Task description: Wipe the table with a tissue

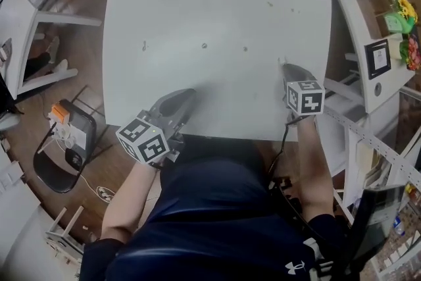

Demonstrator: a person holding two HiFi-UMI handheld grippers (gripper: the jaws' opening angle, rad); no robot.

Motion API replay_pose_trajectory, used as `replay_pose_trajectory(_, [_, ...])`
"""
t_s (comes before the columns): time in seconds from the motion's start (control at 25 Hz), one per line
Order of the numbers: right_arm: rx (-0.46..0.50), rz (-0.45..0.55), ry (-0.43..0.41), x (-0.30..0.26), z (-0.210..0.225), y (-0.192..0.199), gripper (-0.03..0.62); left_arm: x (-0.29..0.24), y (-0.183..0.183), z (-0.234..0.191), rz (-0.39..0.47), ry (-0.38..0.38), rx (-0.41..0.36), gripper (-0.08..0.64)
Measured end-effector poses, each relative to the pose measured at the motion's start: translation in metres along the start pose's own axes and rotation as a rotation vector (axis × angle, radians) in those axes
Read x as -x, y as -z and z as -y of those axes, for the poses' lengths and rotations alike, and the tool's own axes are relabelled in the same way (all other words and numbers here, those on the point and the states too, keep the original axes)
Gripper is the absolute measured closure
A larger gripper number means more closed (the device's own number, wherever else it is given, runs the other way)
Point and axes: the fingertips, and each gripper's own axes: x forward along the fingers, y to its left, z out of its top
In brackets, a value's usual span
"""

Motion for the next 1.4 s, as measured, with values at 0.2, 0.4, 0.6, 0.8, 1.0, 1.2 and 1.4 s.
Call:
replay_pose_trajectory(0.2, [0.083,-0.073,0.018,-0.009,0.002,-0.002,0.572,0.000,-0.003,-0.011,0.004,0.001,0.029,0.530])
replay_pose_trajectory(0.4, [0.150,-0.169,0.012,-0.013,0.004,0.002,0.572,0.004,-0.007,-0.017,0.010,-0.008,0.040,0.531])
replay_pose_trajectory(0.6, [0.283,-0.252,0.051,-0.011,0.008,0.008,0.572,0.009,-0.006,-0.023,0.015,-0.019,0.059,0.531])
replay_pose_trajectory(0.8, [0.298,-0.274,0.025,-0.016,-0.002,0.006,0.572,0.009,-0.008,-0.025,0.025,-0.011,0.073,0.531])
replay_pose_trajectory(1.0, [0.341,-0.276,0.007,-0.019,-0.019,-0.005,0.572,0.011,-0.009,-0.026,0.025,-0.013,0.076,0.531])
replay_pose_trajectory(1.2, [0.330,-0.276,-0.006,-0.019,-0.008,-0.004,0.572,0.009,-0.012,-0.026,0.024,-0.011,0.074,0.531])
replay_pose_trajectory(1.4, [0.285,-0.276,0.050,-0.018,0.021,-0.005,0.572,0.008,-0.011,-0.023,0.020,-0.011,0.083,0.531])
